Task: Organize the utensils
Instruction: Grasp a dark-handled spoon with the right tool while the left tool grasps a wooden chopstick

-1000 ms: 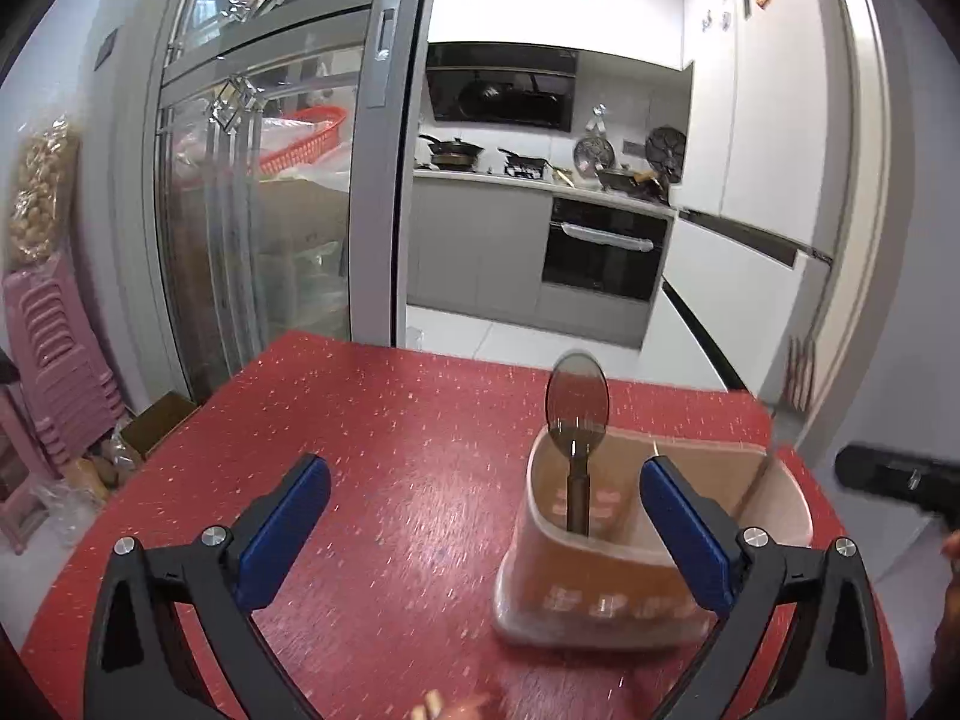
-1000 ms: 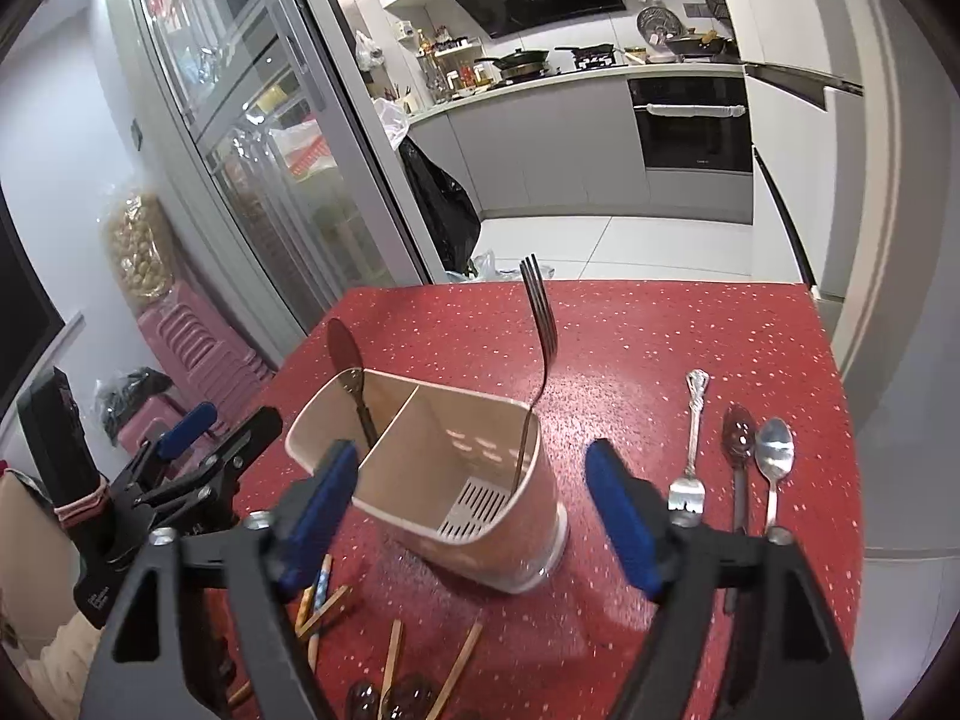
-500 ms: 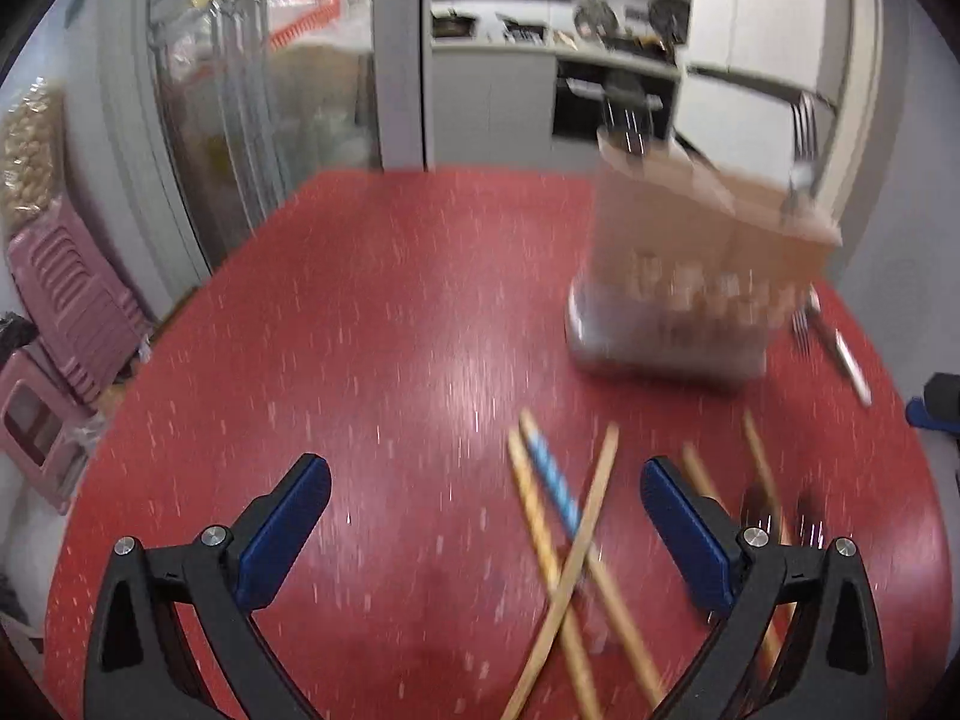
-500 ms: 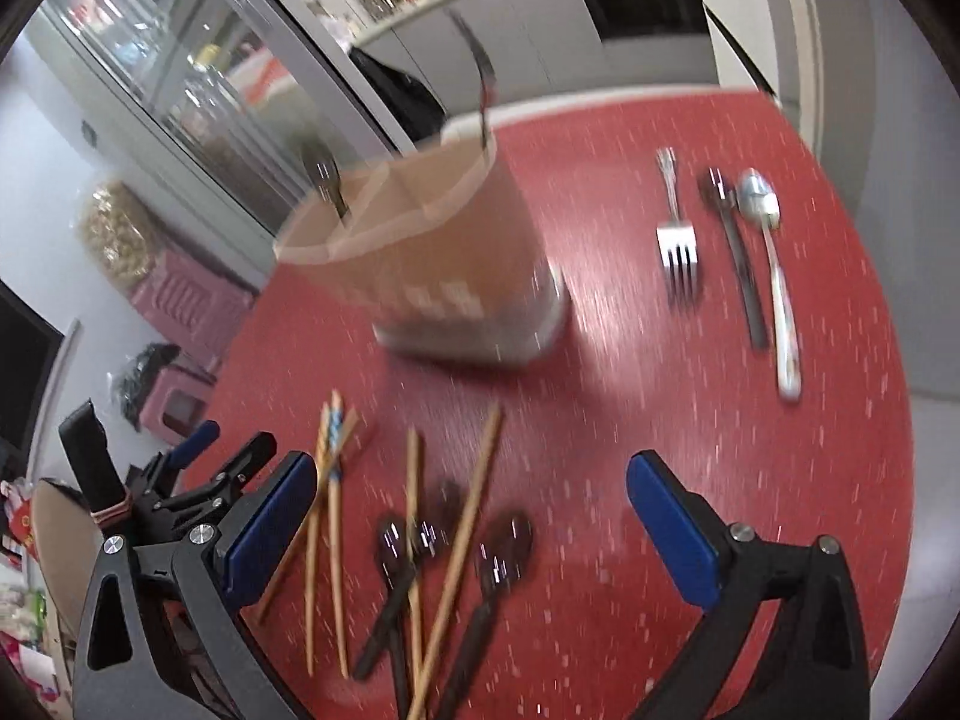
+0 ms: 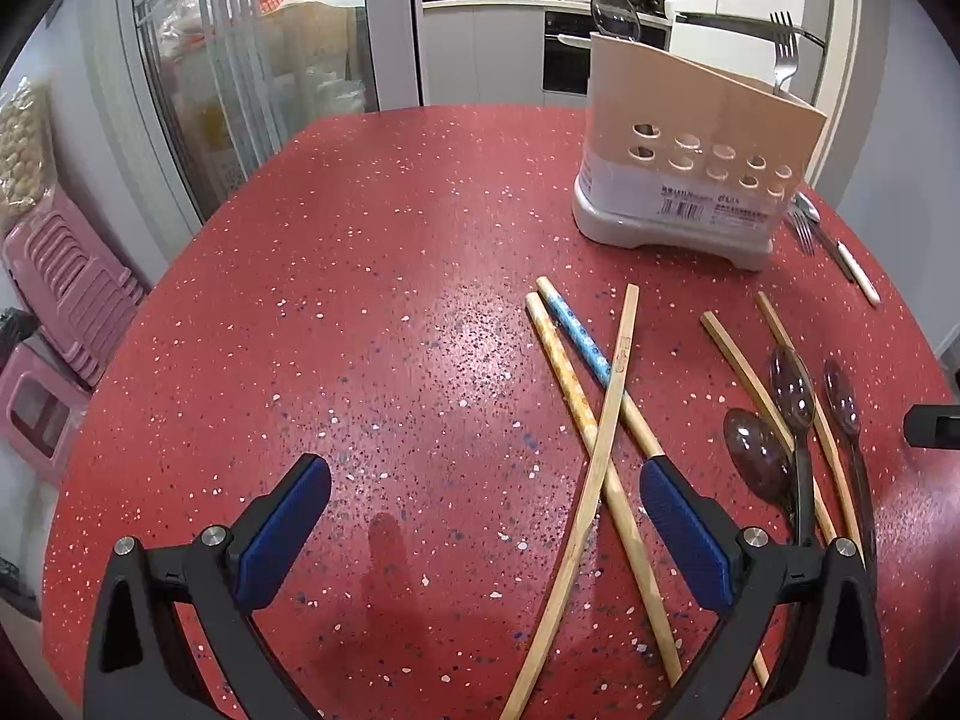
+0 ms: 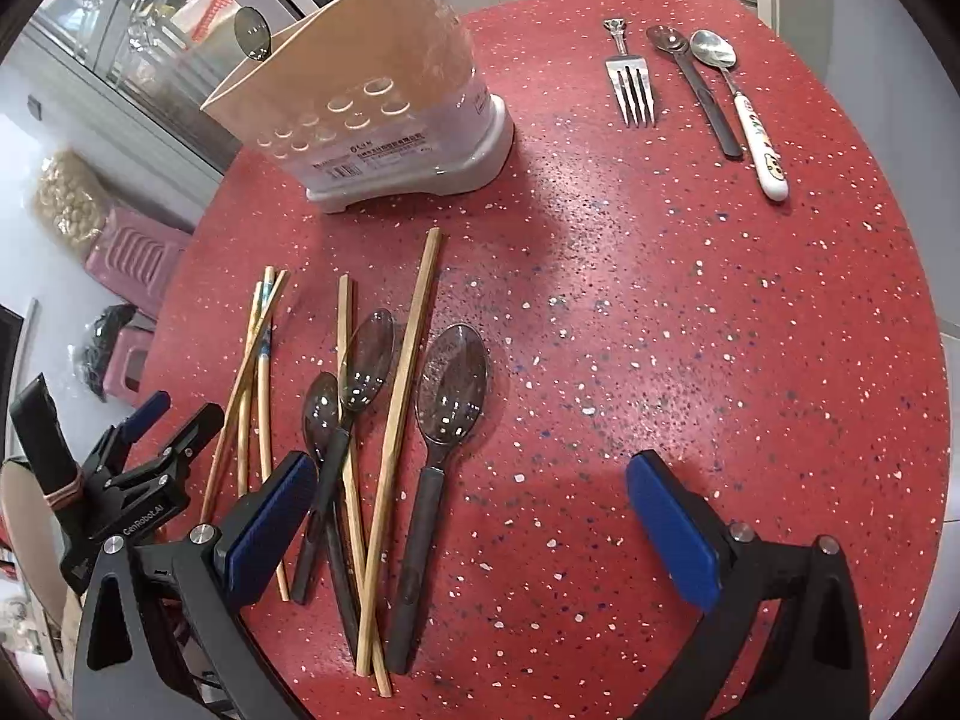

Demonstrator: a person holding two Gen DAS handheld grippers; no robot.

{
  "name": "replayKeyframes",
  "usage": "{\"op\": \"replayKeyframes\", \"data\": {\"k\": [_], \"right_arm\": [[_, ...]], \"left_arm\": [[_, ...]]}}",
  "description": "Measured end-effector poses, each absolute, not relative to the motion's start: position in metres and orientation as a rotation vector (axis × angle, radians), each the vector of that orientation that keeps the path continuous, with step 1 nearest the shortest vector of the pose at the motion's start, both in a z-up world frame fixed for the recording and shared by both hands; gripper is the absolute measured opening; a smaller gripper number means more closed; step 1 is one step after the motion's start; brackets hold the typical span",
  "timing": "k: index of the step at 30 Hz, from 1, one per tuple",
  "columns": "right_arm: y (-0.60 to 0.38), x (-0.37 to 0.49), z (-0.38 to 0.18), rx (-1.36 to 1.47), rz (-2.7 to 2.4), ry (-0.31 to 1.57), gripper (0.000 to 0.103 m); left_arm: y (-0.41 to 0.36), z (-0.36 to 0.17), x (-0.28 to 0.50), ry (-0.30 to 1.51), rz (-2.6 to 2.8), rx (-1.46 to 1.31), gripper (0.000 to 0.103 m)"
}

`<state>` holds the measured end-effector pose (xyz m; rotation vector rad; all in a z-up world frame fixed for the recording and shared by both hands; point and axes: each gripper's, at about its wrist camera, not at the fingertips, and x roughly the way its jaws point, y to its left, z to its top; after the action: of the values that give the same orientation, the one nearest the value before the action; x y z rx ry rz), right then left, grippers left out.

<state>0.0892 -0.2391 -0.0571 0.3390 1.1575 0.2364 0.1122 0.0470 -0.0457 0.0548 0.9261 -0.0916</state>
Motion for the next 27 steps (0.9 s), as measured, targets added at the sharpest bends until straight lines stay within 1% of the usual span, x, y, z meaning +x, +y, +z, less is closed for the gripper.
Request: {"op": "replayKeyframes", "data": {"k": [2,7,9,10,12,17,20,22,24,25,26,27], "right_arm": [[-0.239,0.091,-0.059,0.333,0.229,1.161,0.102],[-0.233,0.094,-0.058,0.300,0.209,1.161,0.093],[-0.229,0.096,-0.058,0.282,0.207,1.164,0.083],[-0.226,0.098,-0.058,0.272,0.204,1.167,0.080],[-0.221,0.100,-0.060,0.248,0.199,1.178,0.072],[-0.203,0.106,-0.064,0.174,0.187,1.196,0.063],[-0.195,0.106,-0.064,0.122,0.169,1.204,0.057],[-0.187,0.106,-0.066,0.066,0.149,1.208,0.056],[-0.178,0.105,-0.067,0.022,0.150,1.213,0.046],[-0.174,0.105,-0.067,-0.010,0.138,1.208,0.043],[-0.170,0.105,-0.068,-0.045,0.128,1.206,0.040],[-0.168,0.104,-0.068,-0.066,0.125,1.202,0.036]], "left_arm": [[0.046,-0.044,0.114,0.925,-0.108,0.051,0.103],[0.035,-0.040,0.123,0.917,-0.139,0.073,0.103],[0.029,-0.039,0.127,0.919,-0.153,0.090,0.103],[0.026,-0.040,0.129,0.923,-0.158,0.100,0.103],[0.021,-0.041,0.133,0.935,-0.170,0.115,0.103],[0.017,-0.047,0.141,0.971,-0.172,0.119,0.103],[0.018,-0.051,0.146,0.994,-0.175,0.105,0.099],[0.020,-0.051,0.147,0.999,-0.180,0.091,0.096],[0.022,-0.049,0.149,0.999,-0.190,0.086,0.087],[0.022,-0.049,0.149,1.001,-0.192,0.086,0.086],[0.021,-0.049,0.150,1.002,-0.196,0.086,0.082],[0.021,-0.048,0.150,1.003,-0.207,0.083,0.076]]}}
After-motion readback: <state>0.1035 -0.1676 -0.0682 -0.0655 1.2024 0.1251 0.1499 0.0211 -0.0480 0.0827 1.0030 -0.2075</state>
